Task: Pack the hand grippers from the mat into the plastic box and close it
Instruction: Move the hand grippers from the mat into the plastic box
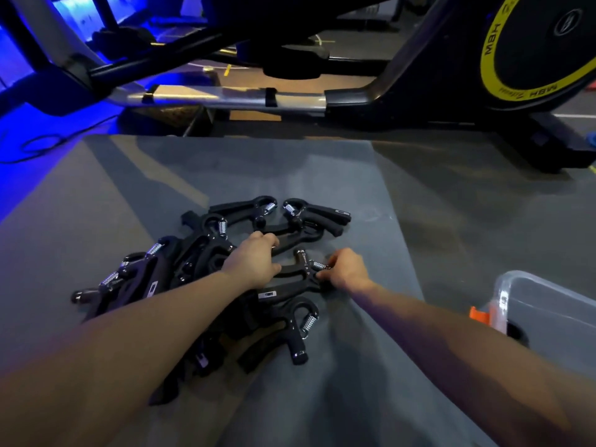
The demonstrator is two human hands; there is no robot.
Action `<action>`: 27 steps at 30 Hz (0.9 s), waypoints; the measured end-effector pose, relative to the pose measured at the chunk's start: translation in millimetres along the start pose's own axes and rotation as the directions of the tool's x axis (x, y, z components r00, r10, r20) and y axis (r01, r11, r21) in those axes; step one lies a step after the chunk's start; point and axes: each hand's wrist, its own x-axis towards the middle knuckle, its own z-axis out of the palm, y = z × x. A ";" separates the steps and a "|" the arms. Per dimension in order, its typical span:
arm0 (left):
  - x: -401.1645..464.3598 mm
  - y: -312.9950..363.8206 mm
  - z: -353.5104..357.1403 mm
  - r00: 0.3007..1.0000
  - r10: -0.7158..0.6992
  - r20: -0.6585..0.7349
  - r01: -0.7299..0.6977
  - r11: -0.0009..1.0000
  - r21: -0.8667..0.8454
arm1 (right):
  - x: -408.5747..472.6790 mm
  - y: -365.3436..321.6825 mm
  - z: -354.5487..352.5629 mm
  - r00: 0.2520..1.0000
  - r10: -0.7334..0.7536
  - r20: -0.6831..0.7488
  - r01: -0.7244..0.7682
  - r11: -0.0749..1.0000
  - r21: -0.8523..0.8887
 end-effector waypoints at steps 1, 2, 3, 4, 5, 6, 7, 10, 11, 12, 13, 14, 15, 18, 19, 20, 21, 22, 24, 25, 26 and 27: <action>1.3 2.3 0.8 1.000 0.002 -0.001 -0.002 1.000 -0.003 | 0.0 -1.3 3.0 1.000 -0.008 -0.012 0.008 1.000 -0.027; 2.2 4.8 1.4 1.000 0.005 -0.001 -0.005 1.000 -0.006 | -0.7 -2.8 4.5 0.999 -0.015 -0.030 0.013 0.999 -0.049; 3.1 7.8 1.7 1.000 0.010 -0.001 -0.010 1.000 -0.009 | -1.4 -4.2 4.4 0.999 -0.017 -0.045 0.014 0.998 -0.060; 4.1 10.6 1.8 1.000 0.015 0.000 -0.015 1.000 -0.011 | -1.7 -5.3 3.1 0.998 -0.020 -0.058 0.016 0.998 -0.064; 4.9 13.2 1.4 1.000 0.021 0.001 -0.021 1.000 -0.012 | -2.5 -6.1 0.9 0.997 -0.025 -0.070 0.020 0.998 -0.065; 5.4 15.8 1.1 1.000 0.027 0.002 -0.027 1.000 -0.012 | -3.3 -6.9 -1.7 0.996 -0.033 -0.083 0.027 0.997 -0.066; 5.7 18.0 0.7 0.999 0.033 0.003 -0.033 0.999 -0.014 | -4.3 -7.6 -5.2 0.994 -0.044 -0.097 0.038 0.997 -0.065; 6.0 26.9 -0.6 0.999 0.039 0.000 -0.039 0.999 -0.021 | -8.5 -11.6 -20.6 0.984 -0.100 -0.145 0.096 0.995 -0.033; 5.7 30.6 -0.9 0.999 0.035 -0.002 -0.035 0.999 -0.014 | -9.7 -12.7 -26.7 0.979 -0.120 -0.164 0.120 0.993 -0.013; 4.9 35.2 -1.2 1.000 0.027 -0.002 -0.027 1.000 -0.005 | -10.7 -13.2 -33.1 0.973 -0.140 -0.183 0.144 0.990 0.007; 3.7 40.0 -1.6 1.000 0.017 0.000 -0.017 1.000 0.004 | -12.0 -13.3 -39.7 0.967 -0.159 -0.199 0.168 0.985 0.029; 2.7 44.9 -1.7 1.000 0.009 0.006 -0.009 1.000 0.008 | -13.6 -13.1 -46.2 0.962 -0.173 -0.210 0.188 0.981 0.054; 1.9 50.0 -1.7 1.000 0.007 0.014 -0.007 1.000 0.007 | -16.0 -12.3 -53.4 0.958 -0.187 -0.220 0.208 0.975 0.079; -1.1 66.2 -3.3 0.999 0.036 0.019 -0.035 0.999 -0.004 | -24.0 -7.0 -76.7 0.941 -0.231 -0.245 0.268 0.954 0.131; -2.3 72.5 -4.9 0.999 0.054 0.009 -0.054 0.998 -0.012 | -27.1 -3.9 -85.2 0.936 -0.238 -0.260 0.281 0.949 0.144; -3.1 79.5 -6.7 0.997 0.073 -0.003 -0.073 0.997 -0.021 | -30.1 0.1 -93.9 0.932 -0.235 -0.277 0.286 0.944 0.161; -4.4 88.0 -8.7 0.995 0.095 -0.016 -0.095 0.995 -0.028 | -33.2 5.1 -102.9 0.928 -0.226 -0.295 0.288 0.940 0.185; -6.4 97.7 -10.5 0.993 0.114 -0.022 -0.115 0.993 -0.034 | -36.0 10.5 -111.9 0.926 -0.212 -0.312 0.287 0.933 0.218; -12.2 118.3 -12.2 0.990 0.134 -0.040 -0.136 0.989 -0.065 | -42.5 22.8 -130.1 0.923 -0.168 -0.345 0.284 0.904 0.321; -15.6 129.6 -11.4 0.990 0.129 -0.053 -0.133 0.986 -0.095 | -46.4 30.0 -139.6 0.921 -0.136 -0.365 0.284 0.875 0.391; -18.4 141.5 -8.9 0.991 0.119 -0.063 -0.127 0.982 -0.139 | -51.0 37.9 -148.9 0.917 -0.100 -0.386 0.286 0.841 0.460; -21.6 153.9 -5.5 0.991 0.111 -0.071 -0.123 0.973 -0.195 | -56.6 46.5 -158.3 0.911 -0.066 -0.408 0.289 0.808 0.514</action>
